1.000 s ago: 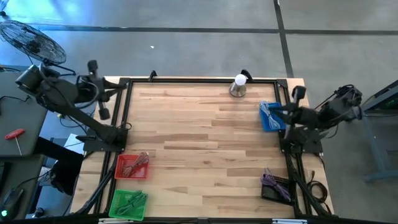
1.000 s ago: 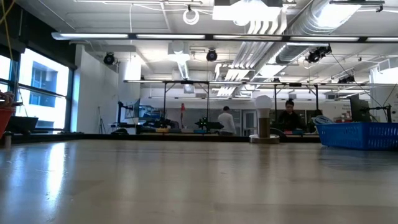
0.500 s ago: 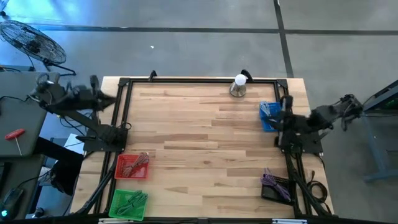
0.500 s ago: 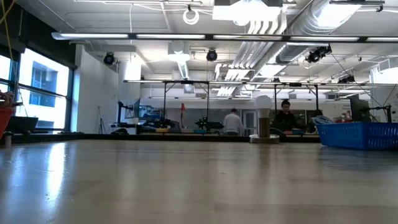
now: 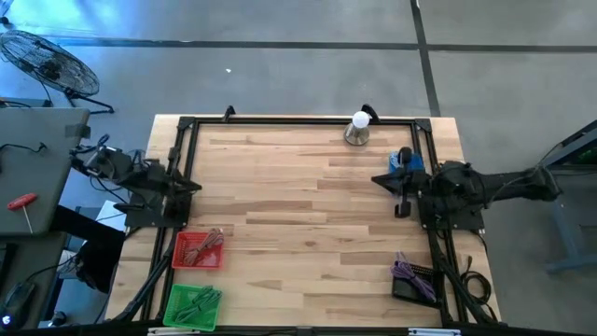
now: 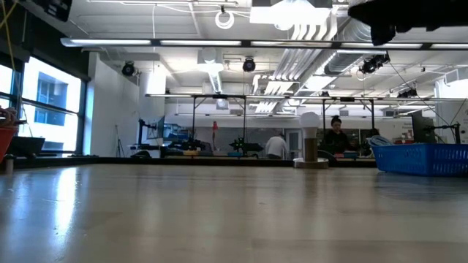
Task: Pick & Place USB Port
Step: Return to Home Position
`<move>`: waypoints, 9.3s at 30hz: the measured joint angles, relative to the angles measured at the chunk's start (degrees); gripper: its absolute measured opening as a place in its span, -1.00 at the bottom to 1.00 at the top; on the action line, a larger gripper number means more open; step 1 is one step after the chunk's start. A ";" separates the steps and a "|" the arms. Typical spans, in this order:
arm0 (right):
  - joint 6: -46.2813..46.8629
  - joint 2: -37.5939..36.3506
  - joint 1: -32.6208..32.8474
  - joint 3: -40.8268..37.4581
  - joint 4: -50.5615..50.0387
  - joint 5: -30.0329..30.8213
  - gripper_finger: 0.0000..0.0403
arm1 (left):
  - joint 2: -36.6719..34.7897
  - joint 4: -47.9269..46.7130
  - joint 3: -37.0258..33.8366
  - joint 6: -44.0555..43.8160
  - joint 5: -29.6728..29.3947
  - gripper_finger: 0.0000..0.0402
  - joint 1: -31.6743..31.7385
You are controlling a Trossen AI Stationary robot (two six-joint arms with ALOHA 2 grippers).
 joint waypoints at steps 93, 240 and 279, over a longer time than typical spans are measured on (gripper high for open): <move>-15.19 -24.89 1.55 -18.32 1.10 -4.71 -1.00 | 0.92 21.44 -14.10 -4.70 -1.84 -1.00 0.00; -6.29 -24.61 3.01 -18.36 -3.11 19.90 -0.98 | -7.95 43.57 -35.55 3.78 13.48 -1.00 0.04; -6.29 -24.61 3.02 -18.36 -3.11 19.90 -0.98 | -7.95 47.24 -39.97 1.76 26.95 -1.00 26.08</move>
